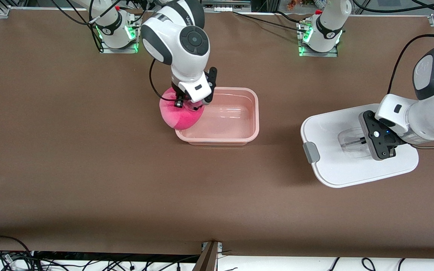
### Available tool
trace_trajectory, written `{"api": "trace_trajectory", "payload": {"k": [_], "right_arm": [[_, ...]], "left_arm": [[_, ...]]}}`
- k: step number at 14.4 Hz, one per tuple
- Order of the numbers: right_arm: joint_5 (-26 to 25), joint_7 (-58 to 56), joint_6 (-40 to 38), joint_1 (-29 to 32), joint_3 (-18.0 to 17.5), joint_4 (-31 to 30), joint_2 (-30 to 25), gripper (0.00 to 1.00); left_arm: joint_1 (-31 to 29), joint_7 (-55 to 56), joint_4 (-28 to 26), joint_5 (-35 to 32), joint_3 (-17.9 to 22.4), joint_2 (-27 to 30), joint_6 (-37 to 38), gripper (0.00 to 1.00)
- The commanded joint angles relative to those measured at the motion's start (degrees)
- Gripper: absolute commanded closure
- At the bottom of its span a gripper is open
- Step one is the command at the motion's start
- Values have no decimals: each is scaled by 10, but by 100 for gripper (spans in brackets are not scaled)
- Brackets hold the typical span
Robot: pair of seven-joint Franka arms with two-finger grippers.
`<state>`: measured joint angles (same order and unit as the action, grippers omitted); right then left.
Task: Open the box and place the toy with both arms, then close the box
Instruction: 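Lower the pink toy into the open box and release with the right gripper, then lower the lid with the left gripper while the right gripper withdraws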
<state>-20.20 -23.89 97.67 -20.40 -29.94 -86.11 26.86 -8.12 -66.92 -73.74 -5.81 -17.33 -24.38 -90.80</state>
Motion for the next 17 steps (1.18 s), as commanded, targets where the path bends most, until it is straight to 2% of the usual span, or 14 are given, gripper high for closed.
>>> {"api": "trace_trajectory", "payload": {"k": [1, 3, 4, 8, 11, 13, 17], "right_arm": [[-7, 134, 53, -33, 2, 8, 25, 0], [-5, 224, 76, -48, 1, 17, 24, 0], [-4, 256, 68, -55, 1, 41, 24, 0], [22, 285, -5, -37, 5, 123, 16, 0], [29, 285, -73, 28, 5, 156, 1, 0], [40, 285, -78, 82, 5, 156, -8, 0], [45, 285, -86, 164, 7, 155, -15, 0]], "left_arm": [[-1, -13, 5, -4, -6, 3, 5, 100], [-1, -13, 5, -3, -7, 4, 6, 100], [-1, -12, 2, -2, -7, 4, 5, 100], [3, -10, 4, -1, -8, 5, 5, 100], [-2, -11, -3, 36, -8, 7, 10, 100], [6, -6, -8, 62, -9, 6, 9, 100], [100, 43, -7, 70, -9, -7, 6, 100]]}}
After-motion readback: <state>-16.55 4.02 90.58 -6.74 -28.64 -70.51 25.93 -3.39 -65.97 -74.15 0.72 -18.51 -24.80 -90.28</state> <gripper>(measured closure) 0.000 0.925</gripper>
